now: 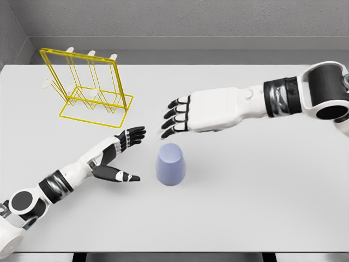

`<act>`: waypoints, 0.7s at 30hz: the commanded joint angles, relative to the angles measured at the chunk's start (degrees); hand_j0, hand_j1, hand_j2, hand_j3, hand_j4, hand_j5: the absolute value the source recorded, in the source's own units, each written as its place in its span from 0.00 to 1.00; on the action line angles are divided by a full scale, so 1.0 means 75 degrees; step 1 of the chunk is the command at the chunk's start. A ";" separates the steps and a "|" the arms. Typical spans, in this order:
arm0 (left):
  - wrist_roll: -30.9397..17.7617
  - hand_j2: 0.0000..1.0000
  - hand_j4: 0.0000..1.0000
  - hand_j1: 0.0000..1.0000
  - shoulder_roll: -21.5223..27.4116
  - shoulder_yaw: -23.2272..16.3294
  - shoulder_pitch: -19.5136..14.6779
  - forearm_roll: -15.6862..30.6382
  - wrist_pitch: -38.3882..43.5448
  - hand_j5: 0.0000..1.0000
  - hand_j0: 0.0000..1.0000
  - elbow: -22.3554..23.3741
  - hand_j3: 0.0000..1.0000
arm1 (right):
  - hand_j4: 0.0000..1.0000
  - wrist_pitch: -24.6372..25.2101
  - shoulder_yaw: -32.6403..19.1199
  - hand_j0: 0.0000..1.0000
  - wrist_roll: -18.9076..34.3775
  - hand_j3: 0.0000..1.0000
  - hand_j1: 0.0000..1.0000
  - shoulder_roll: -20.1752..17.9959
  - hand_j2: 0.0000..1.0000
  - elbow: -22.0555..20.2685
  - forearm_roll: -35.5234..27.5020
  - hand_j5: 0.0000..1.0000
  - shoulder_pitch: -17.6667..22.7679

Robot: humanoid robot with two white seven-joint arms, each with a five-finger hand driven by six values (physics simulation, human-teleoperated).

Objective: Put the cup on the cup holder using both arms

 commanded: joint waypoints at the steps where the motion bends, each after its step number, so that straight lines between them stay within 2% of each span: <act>1: 0.0001 1.00 1.00 1.00 -0.0053 -0.0004 0.0000 0.0033 -0.0003 1.00 1.00 0.0032 1.00 | 1.00 0.0024 -0.0991 1.00 -0.0004 1.00 1.00 -0.0898 1.00 0.0008 -0.0940 1.00 0.0082; 2: 0.0001 1.00 1.00 1.00 -0.0053 -0.0027 0.0000 0.0033 -0.0003 1.00 1.00 0.0032 1.00 | 1.00 0.0024 -0.1531 1.00 -0.0004 1.00 1.00 -0.1215 1.00 0.0008 -0.1257 1.00 0.0445; 4: 0.0001 1.00 1.00 1.00 -0.0182 -0.0050 0.0000 0.0010 -0.0003 1.00 1.00 0.0032 1.00 | 1.00 0.0024 -0.2432 1.00 -0.0004 1.00 1.00 -0.1473 1.00 0.0020 -0.1725 1.00 0.1217; 5: 0.0001 1.00 1.00 1.00 -0.0217 -0.0074 -0.0012 0.0010 0.0009 1.00 1.00 0.0055 1.00 | 1.00 0.0024 -0.3018 1.00 -0.0004 1.00 1.00 -0.1508 1.00 0.0020 -0.1855 1.00 0.1721; 7: -0.0011 1.00 1.00 1.00 -0.0346 -0.0191 -0.0094 -0.0013 0.0009 1.00 1.00 0.0090 1.00 | 1.00 0.0024 -0.3629 1.00 -0.0004 1.00 1.00 -0.1497 1.00 0.0020 -0.2136 1.00 0.2402; 10: 0.0001 1.00 1.00 1.00 -0.0569 -0.0484 -0.0282 -0.0037 0.0032 1.00 1.00 0.0266 1.00 | 1.00 0.0024 -0.4074 1.00 -0.0004 1.00 1.00 -0.1356 1.00 0.0055 -0.2488 1.00 0.3094; 11: 0.0001 1.00 1.00 1.00 -0.0627 -0.0577 -0.0363 -0.0049 0.0161 1.00 1.00 0.0289 1.00 | 1.00 0.0024 -0.4320 1.00 -0.0004 1.00 1.00 -0.1192 1.00 0.0066 -0.2558 1.00 0.3409; 12: 0.0001 1.00 1.00 1.00 -0.0756 -0.0694 -0.0492 -0.0060 0.0279 1.00 1.00 0.0348 1.00 | 1.00 0.0024 -0.4752 1.00 -0.0004 1.00 1.00 -0.0806 1.00 0.0113 -0.2477 1.00 0.3878; 13: 0.0001 1.00 1.00 1.00 -0.0850 -0.0789 -0.0575 -0.0060 0.0279 1.00 1.00 0.0430 1.00 | 1.00 0.0024 -0.5129 1.00 -0.0004 1.00 1.00 -0.0688 1.00 0.0277 -0.2383 1.00 0.4090; 17: 0.0001 1.00 1.00 1.00 -0.1061 -0.0964 -0.0821 -0.0060 0.0290 1.00 1.00 0.0571 1.00 | 1.00 0.0024 -0.5258 1.00 -0.0004 1.00 1.00 -0.0325 1.00 0.1214 -0.1949 1.00 0.4160; 21: 0.0001 1.00 1.00 1.00 -0.1132 -0.1105 -0.0832 -0.0060 0.0290 1.00 1.00 0.0571 1.00 | 1.00 0.0024 -0.5422 1.00 -0.0004 1.00 1.00 -0.0196 1.00 0.1355 -0.1949 1.00 0.4184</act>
